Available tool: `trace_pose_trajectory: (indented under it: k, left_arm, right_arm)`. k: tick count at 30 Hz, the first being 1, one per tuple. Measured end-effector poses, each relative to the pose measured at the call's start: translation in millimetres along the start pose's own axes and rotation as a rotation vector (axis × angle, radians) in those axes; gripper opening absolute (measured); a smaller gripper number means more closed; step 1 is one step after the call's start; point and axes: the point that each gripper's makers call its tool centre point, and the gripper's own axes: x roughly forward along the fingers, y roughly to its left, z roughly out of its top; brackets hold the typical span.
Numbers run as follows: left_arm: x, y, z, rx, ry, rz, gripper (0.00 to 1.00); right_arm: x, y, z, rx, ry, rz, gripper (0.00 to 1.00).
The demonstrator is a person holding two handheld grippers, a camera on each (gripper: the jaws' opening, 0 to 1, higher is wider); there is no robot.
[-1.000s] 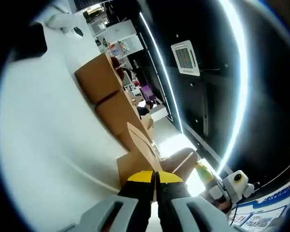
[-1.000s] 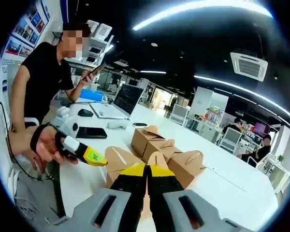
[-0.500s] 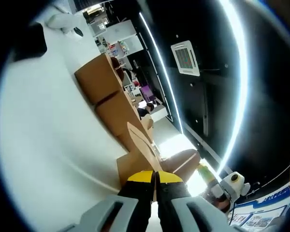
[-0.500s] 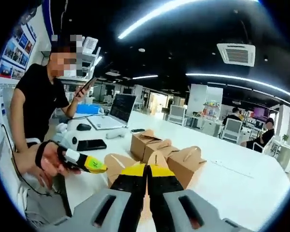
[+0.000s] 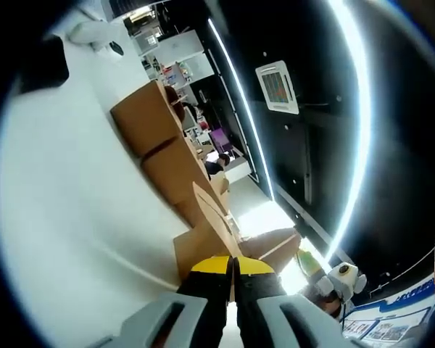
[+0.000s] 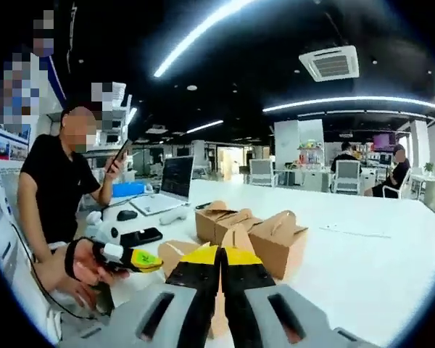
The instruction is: Pick up one paper box from the group, open the paper box, and remove the item inside
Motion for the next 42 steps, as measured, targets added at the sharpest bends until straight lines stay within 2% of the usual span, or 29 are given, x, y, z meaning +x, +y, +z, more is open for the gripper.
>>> trace_pose_trajectory:
  k: [4, 12, 18, 29, 42]
  left_arm:
    - [0.5, 0.3, 0.2, 0.000, 0.002, 0.000, 0.04]
    - [1.0, 0.3, 0.9, 0.001, 0.001, -0.002, 0.04]
    - [1.6, 0.2, 0.4, 0.000, 0.001, -0.002, 0.04]
    - [0.9, -0.4, 0.7, 0.006, 0.001, -0.003, 0.04]
    - [0.7, -1.1, -0.1, 0.005, 0.007, -0.002, 0.04]
  right_arm:
    - [-3.1, -3.5, 0.2, 0.012, -0.006, -0.014, 0.03]
    - [-9.3, -14.0, -2.7, 0.185, -0.047, -0.001, 0.03]
    - [-14.9, -18.2, -7.9, 0.254, -0.066, -0.005, 0.03]
    - [-28.2, -31.4, -21.6, 0.287, -0.059, -0.056, 0.03]
    - [-38.4, -52.5, -47.8, 0.331, -0.003, -0.112, 0.03]
